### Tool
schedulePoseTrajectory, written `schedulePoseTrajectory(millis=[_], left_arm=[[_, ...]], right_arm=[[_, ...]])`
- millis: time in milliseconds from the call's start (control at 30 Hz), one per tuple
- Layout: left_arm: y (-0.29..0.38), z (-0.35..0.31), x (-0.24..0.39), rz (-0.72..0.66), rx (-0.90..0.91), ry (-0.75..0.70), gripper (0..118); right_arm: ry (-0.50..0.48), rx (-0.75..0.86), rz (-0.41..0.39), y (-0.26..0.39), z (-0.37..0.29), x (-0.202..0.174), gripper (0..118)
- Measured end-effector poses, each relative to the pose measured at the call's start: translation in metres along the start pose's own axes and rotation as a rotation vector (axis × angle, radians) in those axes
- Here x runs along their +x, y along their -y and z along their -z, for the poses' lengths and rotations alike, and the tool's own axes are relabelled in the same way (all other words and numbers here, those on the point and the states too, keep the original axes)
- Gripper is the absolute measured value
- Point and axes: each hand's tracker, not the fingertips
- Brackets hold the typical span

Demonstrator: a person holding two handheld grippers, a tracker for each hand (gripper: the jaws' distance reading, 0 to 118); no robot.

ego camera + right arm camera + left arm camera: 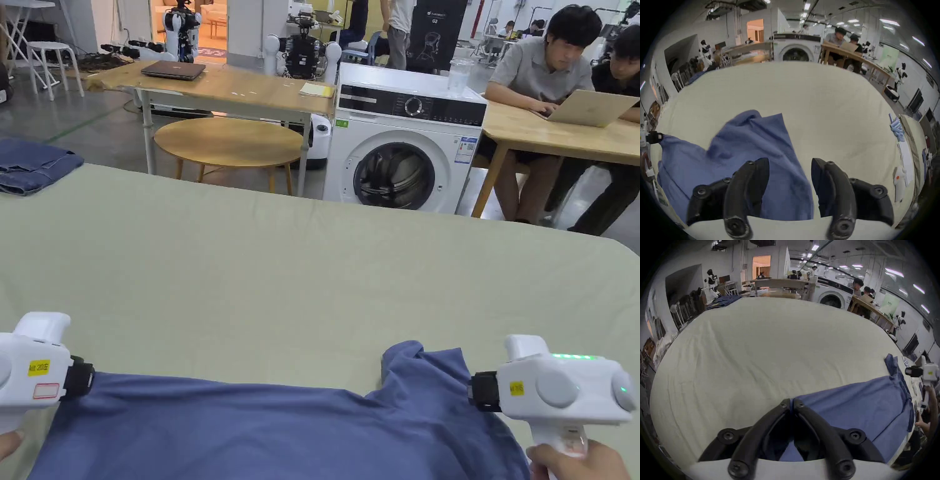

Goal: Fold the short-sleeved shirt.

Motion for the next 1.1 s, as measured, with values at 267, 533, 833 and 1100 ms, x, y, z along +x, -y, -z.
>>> schedulePoseTrajectory(millis=[267, 533, 833, 1100], left_arm=[[0.002, -0.002, 0.0, 0.003, 0.002, -0.003, 0], [0.004, 0.003, 0.004, 0.022, -0.014, -0.009, 0], [0.006, -0.028, 0.003, 0.016, 0.037, 0.003, 0], [0.019, -0.086, -0.006, -0.006, 0.129, 0.035, 0]], right_arm=[[-0.078, -0.152, 0.031, -0.016, 0.059, 0.002, 55], [-0.093, -0.105, -0.022, -0.005, 0.045, -0.01, 0], [-0.087, 0.085, 0.023, 0.013, -0.042, 0.001, 0], [-0.068, 0.205, 0.004, 0.051, -0.153, 0.002, 0]])
